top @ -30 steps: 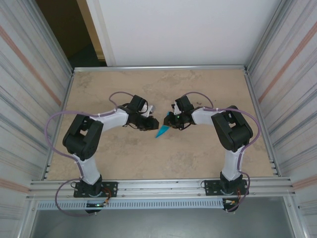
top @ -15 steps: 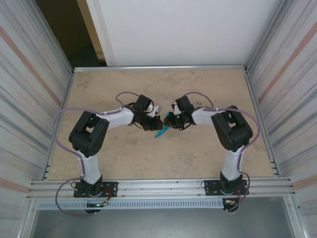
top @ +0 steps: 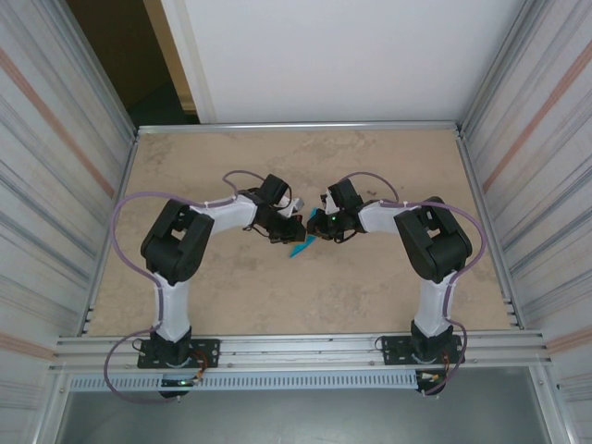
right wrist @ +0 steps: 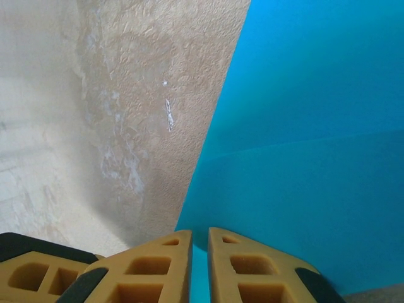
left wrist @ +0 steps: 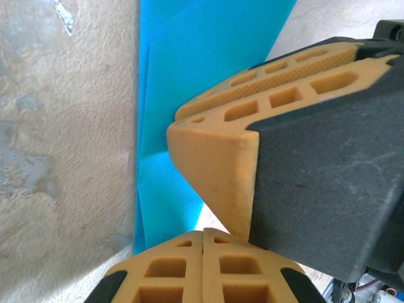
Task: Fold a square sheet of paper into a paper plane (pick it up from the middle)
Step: Fold the wing for the fifth time at the center of the table.
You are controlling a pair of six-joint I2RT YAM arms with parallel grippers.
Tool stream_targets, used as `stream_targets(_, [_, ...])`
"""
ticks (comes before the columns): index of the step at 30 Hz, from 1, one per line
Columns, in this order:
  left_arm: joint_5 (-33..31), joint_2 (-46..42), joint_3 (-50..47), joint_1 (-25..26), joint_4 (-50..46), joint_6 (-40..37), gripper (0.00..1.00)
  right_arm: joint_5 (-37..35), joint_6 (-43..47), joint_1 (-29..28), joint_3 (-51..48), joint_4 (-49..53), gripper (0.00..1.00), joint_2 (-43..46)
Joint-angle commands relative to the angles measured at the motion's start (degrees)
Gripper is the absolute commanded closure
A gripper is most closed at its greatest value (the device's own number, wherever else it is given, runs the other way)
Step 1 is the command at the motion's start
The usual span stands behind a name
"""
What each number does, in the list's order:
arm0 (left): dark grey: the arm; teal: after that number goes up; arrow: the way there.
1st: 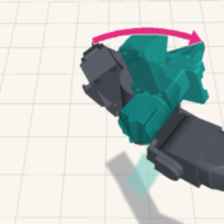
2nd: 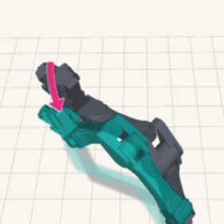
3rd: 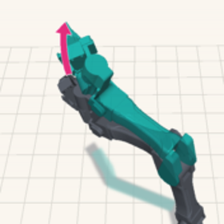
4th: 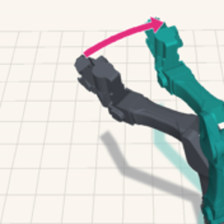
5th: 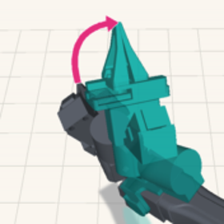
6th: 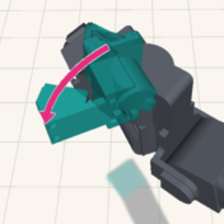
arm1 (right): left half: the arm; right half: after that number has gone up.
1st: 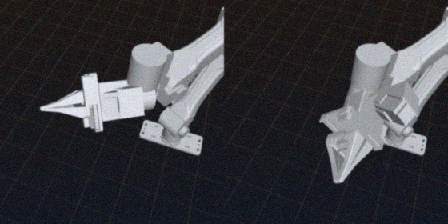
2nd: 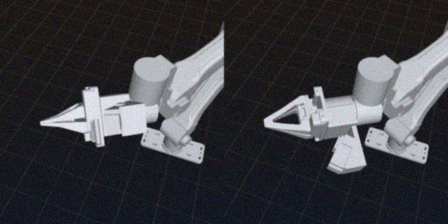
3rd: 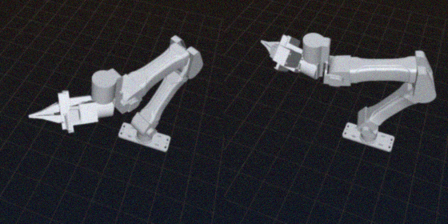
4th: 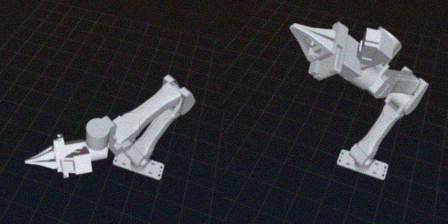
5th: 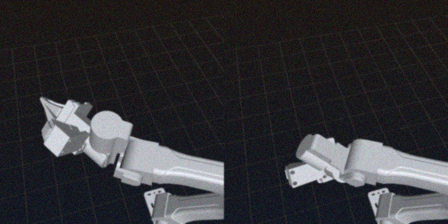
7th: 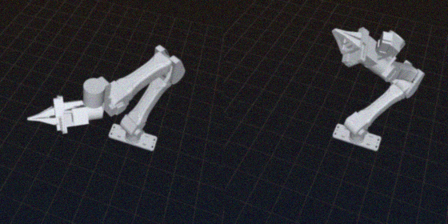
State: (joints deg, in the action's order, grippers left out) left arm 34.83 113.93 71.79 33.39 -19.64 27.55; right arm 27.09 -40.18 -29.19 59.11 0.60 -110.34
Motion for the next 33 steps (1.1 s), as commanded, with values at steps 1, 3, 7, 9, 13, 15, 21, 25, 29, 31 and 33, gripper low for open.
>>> stream_targets(1, [-1.1,1.7,1.9,0.0,-1.7,1.2,0.96,-0.2,0.7,0.0,-2.1,2.4,0.87,-2.6])
stream_targets(3, [-1.5,1.9,2.1,0.1,-2.0,1.3,0.96,-0.3,0.5,-0.1,-2.3,2.1,0.87,-2.6])
stream_targets(7, [-2.2,2.2,2.1,0.5,-3.2,1.2,0.97,-0.2,0.0,0.0,-2.6,1.5,0.88,-2.8])
stream_targets(9, [-2.5,2.3,1.9,0.8,-3.5,1.2,0.97,-0.4,-0.2,0.0,-2.7,1.2,0.88,-2.9])
stream_targets(13, [-3.1,2.1,1.1,1.2,-4.0,1.5,0.98,-0.5,-0.5,0.0,-2.9,0.7,0.88,-3.0])
stream_targets(15, [-3.3,1.8,0.6,1.2,-4.0,1.8,0.98,-0.7,-0.6,0.0,-3.0,0.7,0.88,-3.0])
stream_targets(21, [-4.3,0.8,-1.1,1.5,-4.2,2.1,0.98,-1.3,-0.7,0.1,-3.0,0.8,0.88,-3.0])
stream_targets(25, [-4.8,0.2,-2.2,1.6,-4.3,2.2,0.98,-1.6,-0.8,0.1,-3.0,1.0,0.88,-3.1])
stream_targets(29, [-5.1,-0.5,-3.4,1.6,-4.4,2.2,0.98,-1.9,-0.8,0.1,-3.0,1.2,0.89,-3.5])
stream_targets(31, [-5.3,-0.8,-3.7,1.6,-4.6,2.2,0.98,-2.1,-0.7,0.1,-2.9,1.4,0.89,-3.6])
stream_targets(33, [-5.4,-1.2,-4.1,1.6,-4.7,2.2,0.98,-2.3,-0.7,0.1,-2.8,1.7,0.89,-3.8])
